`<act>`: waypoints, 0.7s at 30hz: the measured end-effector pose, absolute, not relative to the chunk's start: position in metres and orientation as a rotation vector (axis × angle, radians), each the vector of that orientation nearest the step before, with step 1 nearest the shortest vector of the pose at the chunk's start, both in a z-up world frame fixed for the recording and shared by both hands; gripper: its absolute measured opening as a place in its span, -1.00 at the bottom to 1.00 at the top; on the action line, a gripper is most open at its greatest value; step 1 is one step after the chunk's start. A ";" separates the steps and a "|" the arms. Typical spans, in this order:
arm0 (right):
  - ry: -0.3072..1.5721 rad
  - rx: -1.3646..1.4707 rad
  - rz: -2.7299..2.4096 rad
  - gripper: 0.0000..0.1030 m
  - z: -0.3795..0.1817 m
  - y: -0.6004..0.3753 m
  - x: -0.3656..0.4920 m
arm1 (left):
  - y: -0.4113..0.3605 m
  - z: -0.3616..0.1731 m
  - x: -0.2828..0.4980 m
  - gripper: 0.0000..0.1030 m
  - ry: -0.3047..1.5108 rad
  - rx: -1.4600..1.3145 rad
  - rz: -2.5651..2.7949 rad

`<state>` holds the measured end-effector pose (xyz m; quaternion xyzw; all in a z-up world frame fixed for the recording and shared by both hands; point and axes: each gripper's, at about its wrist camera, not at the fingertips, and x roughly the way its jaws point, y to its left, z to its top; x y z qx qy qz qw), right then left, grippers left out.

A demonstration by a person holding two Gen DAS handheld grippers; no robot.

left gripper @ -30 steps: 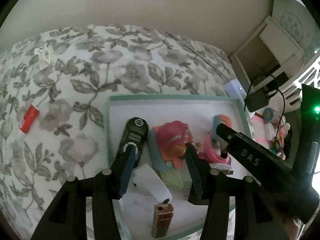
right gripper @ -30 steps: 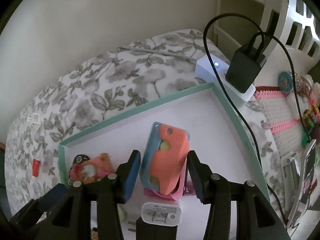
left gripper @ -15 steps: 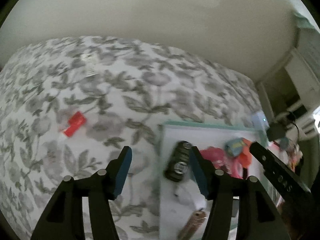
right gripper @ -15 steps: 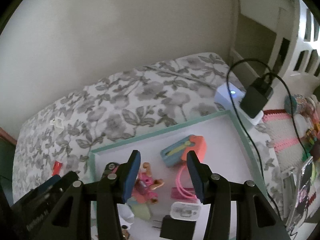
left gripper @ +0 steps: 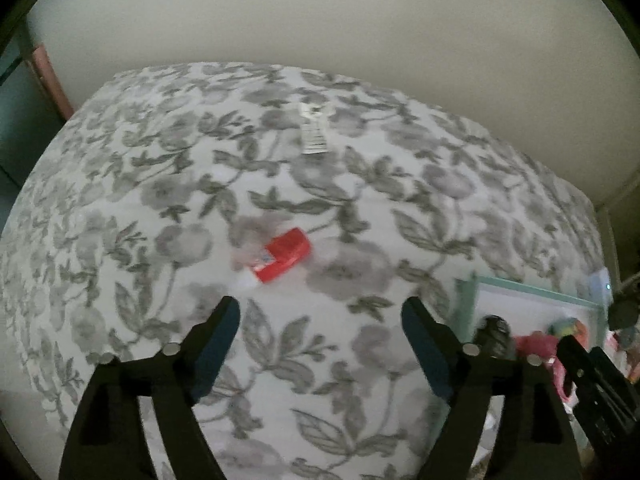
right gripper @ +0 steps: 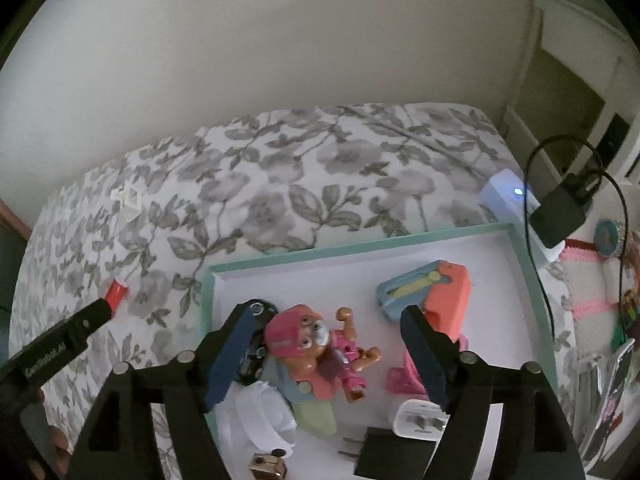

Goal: Organize rigid objects
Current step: 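Move both tools back over the bottle and white plug adapter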

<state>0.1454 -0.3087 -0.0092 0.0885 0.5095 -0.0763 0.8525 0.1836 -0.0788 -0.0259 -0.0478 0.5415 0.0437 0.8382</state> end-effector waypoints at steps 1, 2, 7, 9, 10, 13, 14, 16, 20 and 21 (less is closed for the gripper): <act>1.074 0.185 -0.155 0.54 -0.010 -0.307 0.146 | -0.076 -0.027 0.184 0.75 1.145 -0.102 0.104; 1.076 0.181 -0.147 0.59 -0.010 -0.303 0.147 | -0.073 -0.028 0.185 0.75 1.145 -0.103 0.115; 1.074 0.152 -0.125 0.86 -0.010 -0.290 0.149 | -0.063 -0.031 0.186 0.75 1.142 -0.112 0.148; 1.071 0.146 -0.116 0.87 -0.010 -0.284 0.150 | -0.057 -0.030 0.187 0.75 1.134 -0.120 0.166; 1.070 0.146 -0.112 0.89 -0.010 -0.282 0.150 | -0.053 -0.028 0.187 0.75 1.126 -0.126 0.177; 1.055 0.136 -0.092 1.00 -0.009 -0.272 0.150 | -0.045 -0.023 0.187 0.77 1.106 -0.137 0.202; 1.052 0.125 -0.086 1.00 -0.008 -0.267 0.151 | -0.043 -0.022 0.186 0.78 1.104 -0.136 0.205; 1.049 0.117 -0.069 1.00 -0.009 -0.259 0.152 | -0.038 -0.021 0.187 0.85 1.103 -0.133 0.217; 1.036 0.112 -0.014 1.00 -0.008 -0.241 0.152 | -0.020 -0.021 0.187 0.86 1.105 -0.153 0.246; 1.031 0.095 0.000 1.00 -0.007 -0.234 0.153 | -0.016 -0.021 0.187 0.86 1.104 -0.157 0.252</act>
